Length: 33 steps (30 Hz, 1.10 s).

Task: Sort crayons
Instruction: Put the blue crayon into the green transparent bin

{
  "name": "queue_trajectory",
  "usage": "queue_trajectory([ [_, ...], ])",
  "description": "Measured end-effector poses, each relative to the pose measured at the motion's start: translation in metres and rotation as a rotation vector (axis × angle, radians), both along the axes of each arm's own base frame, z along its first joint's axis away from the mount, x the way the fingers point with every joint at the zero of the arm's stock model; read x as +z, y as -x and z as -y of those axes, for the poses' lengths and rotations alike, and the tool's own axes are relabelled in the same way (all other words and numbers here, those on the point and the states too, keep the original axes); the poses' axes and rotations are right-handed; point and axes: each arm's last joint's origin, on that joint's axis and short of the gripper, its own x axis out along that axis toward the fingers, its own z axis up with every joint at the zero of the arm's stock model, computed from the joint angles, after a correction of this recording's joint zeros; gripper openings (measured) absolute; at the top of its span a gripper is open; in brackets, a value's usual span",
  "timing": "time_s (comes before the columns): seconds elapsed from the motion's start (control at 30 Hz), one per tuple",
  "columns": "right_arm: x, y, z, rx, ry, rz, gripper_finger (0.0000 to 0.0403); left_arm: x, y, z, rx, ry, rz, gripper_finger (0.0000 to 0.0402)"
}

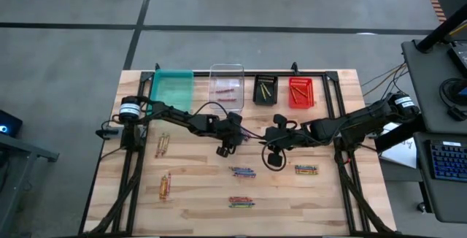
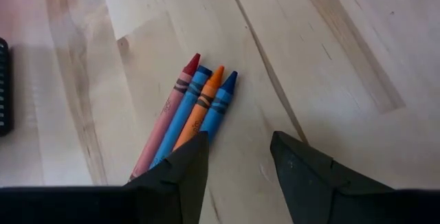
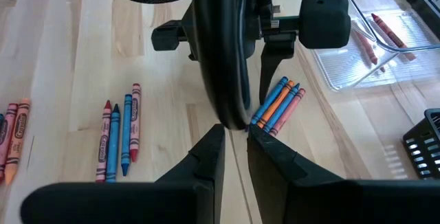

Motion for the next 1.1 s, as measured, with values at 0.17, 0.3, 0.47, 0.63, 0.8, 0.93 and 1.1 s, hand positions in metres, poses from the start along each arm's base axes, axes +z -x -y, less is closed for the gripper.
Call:
queue_trajectory([
  [0.17, 0.000, 0.000, 0.000, 0.000, 0.000, 0.000, 0.0052, 0.001, 0.000, 0.000, 0.001, 0.000, -0.001, 0.0148],
  [0.3, 0.000, 0.000, 0.000, 0.000, 0.000, 0.000, 0.0052, 0.002, 0.000, -0.004, 0.011, 0.001, 0.000, 0.0148],
  [0.47, 0.000, 0.000, 0.000, 0.000, 0.000, 0.001, 0.0052, 0.003, 0.000, -0.014, 0.060, 0.022, 0.012, 0.0149],
  [0.63, 0.000, 0.000, 0.000, 0.000, -0.001, 0.004, 0.0052, 0.003, 0.000, -0.016, 0.069, 0.029, 0.014, 0.0149],
  [0.8, 0.000, 0.000, 0.000, 0.000, -0.001, 0.003, 0.0052, 0.003, 0.001, -0.015, 0.045, 0.083, 0.007, 0.0149],
  [0.93, 0.000, 0.000, 0.000, 0.000, -0.001, 0.003, 0.0052, 0.003, 0.001, -0.015, 0.057, 0.094, 0.010, 0.0149],
  [1.1, 0.000, 0.000, 0.000, 0.000, -0.001, 0.003, 0.0052, 0.004, 0.000, -0.015, 0.066, 0.103, 0.024, 0.0149],
])
